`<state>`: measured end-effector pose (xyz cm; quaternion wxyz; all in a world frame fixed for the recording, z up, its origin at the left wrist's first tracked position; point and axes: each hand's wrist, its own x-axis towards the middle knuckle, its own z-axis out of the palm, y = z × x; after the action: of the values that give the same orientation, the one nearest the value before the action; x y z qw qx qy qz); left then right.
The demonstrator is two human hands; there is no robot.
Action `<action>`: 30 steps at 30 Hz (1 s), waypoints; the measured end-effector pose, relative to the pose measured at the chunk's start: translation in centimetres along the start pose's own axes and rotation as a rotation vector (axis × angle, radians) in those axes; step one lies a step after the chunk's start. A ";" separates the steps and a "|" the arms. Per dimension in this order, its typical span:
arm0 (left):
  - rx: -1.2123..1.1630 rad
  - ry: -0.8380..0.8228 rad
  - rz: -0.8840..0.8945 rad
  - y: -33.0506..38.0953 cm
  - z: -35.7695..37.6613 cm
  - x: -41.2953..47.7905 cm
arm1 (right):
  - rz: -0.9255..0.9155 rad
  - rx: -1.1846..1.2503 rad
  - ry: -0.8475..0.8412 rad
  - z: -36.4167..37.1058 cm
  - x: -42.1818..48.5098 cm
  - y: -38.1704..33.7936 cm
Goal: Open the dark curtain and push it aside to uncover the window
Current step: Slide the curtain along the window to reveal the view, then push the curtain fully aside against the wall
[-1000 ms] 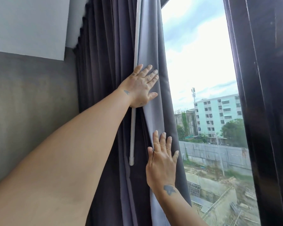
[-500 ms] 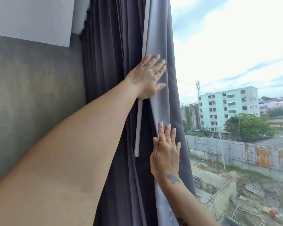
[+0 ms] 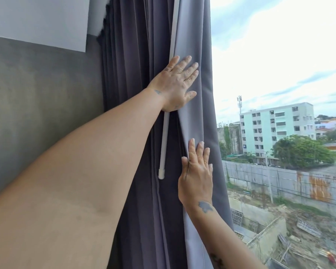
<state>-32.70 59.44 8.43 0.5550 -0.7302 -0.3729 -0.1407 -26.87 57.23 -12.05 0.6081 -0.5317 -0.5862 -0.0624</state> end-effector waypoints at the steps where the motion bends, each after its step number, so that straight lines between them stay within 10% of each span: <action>1: 0.009 0.003 -0.001 -0.2 0.4 0.2 | -0.003 0.007 0.000 0.5 0.3 0.1; 30: 0.121 -0.147 -0.085 -7.5 17.6 0.9 | -0.042 0.173 -0.145 18.0 7.3 2.1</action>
<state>-41.02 76.67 8.23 0.5627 -0.6872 -0.4510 -0.0876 -34.85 75.04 -12.11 0.6064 -0.4677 -0.6429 0.0143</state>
